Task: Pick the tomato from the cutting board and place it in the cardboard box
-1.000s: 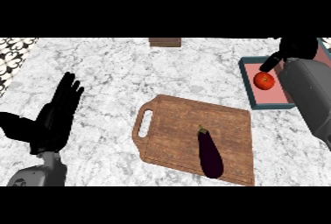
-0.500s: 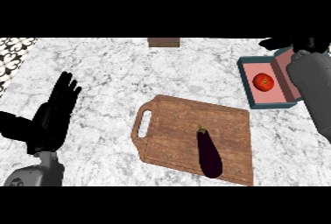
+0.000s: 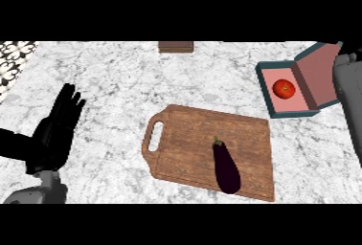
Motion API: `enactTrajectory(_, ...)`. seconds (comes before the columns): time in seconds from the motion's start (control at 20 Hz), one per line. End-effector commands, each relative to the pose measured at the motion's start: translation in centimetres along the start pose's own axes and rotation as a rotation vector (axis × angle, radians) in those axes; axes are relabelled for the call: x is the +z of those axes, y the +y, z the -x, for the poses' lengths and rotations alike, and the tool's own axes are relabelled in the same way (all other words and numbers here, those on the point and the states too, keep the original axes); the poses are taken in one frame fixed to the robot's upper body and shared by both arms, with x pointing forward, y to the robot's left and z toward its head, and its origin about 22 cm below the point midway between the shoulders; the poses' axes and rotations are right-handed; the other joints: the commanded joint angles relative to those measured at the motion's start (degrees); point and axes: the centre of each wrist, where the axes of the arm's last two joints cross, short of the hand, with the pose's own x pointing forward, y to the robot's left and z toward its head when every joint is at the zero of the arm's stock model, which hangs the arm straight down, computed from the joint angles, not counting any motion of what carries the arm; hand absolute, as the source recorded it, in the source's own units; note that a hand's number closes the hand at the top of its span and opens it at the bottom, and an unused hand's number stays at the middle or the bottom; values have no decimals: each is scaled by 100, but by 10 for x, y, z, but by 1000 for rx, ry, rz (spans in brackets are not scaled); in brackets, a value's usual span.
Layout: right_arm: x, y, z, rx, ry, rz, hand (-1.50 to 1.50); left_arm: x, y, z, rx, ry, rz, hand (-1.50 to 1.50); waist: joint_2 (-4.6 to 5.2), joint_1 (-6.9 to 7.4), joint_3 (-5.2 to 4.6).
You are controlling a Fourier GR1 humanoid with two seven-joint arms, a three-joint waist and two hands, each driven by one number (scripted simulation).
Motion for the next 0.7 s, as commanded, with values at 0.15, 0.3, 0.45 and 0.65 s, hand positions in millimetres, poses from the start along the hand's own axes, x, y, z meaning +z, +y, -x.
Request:
enactTrajectory(0.15, -1, -51, 35, -125, -3, 98, -150, 5, 11, 4, 2, 0, -6, 0, -1, 9, -7)
enactTrajectory(0.3, 0, -68, 58, -153, -7, 116, -150, -2, -11, -6, -2, -2, 0, 0, 8, 18, -5)
enactTrajectory(0.45, 15, -86, 71, -172, -34, 127, -150, -18, -1, -6, -19, -7, -4, 0, 3, -30, -7)
enactTrajectory(0.65, 21, -104, 70, -172, -25, 128, -150, -12, -4, -7, -12, -14, -2, 0, 4, -2, -8)
